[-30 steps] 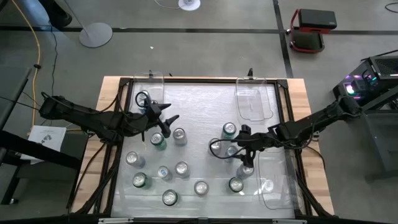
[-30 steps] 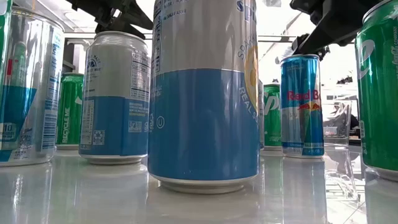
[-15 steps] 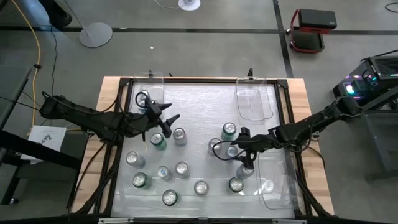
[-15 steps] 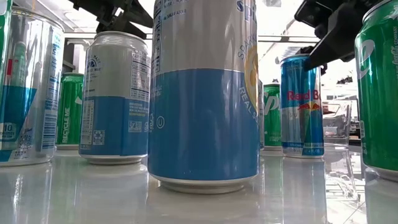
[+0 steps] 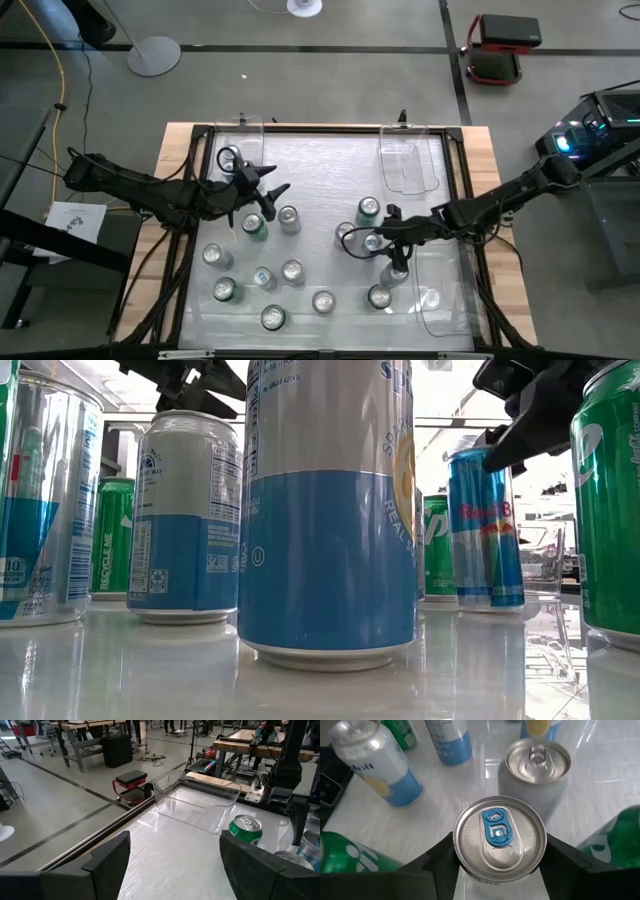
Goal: Sort soda cans
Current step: Put the blue soda can into the top left transparent bin
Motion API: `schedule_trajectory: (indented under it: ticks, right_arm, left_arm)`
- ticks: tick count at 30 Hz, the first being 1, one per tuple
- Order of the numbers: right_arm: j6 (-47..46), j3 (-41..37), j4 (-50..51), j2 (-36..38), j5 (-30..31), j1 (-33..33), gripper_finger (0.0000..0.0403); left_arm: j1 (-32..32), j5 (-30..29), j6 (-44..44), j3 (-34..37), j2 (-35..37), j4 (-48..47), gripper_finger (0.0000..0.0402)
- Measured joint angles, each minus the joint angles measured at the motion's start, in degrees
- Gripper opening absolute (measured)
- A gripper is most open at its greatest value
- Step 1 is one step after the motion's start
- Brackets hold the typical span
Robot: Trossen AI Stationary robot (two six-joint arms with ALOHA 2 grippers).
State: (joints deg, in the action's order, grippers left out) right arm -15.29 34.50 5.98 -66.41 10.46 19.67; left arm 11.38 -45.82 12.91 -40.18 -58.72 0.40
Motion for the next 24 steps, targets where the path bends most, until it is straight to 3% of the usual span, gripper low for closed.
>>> schedule_trajectory:
  ticks: [5, 11, 16, 20, 24]
  right_arm:
    - [2.42, 7.65, 10.06, 0.2, 1.27, 1.03, 0.021]
    - [8.93, 21.81, 21.83, 0.2, 9.23, 2.53, 0.021]
    - [23.21, 29.82, 15.56, 0.06, 13.49, 0.88, 0.021]
    - [34.58, 30.55, 2.84, -1.82, 6.02, -6.18, 0.021]
    - [35.05, 30.47, -7.08, -8.11, -5.06, -16.8, 0.021]
  left_arm:
    - [0.22, 0.04, -2.28, 0.0, 0.61, 2.26, 0.0282]
    - [1.87, 0.16, -7.36, 0.0, 3.94, 5.35, 0.0282]
    - [3.31, -0.48, -10.22, 0.0, 7.43, 5.69, 0.0282]
    - [4.98, -4.13, -11.15, 0.0, 10.23, 4.34, 0.0282]
    - [6.94, -8.01, -10.85, -0.03, 13.1, 1.34, 0.0282]
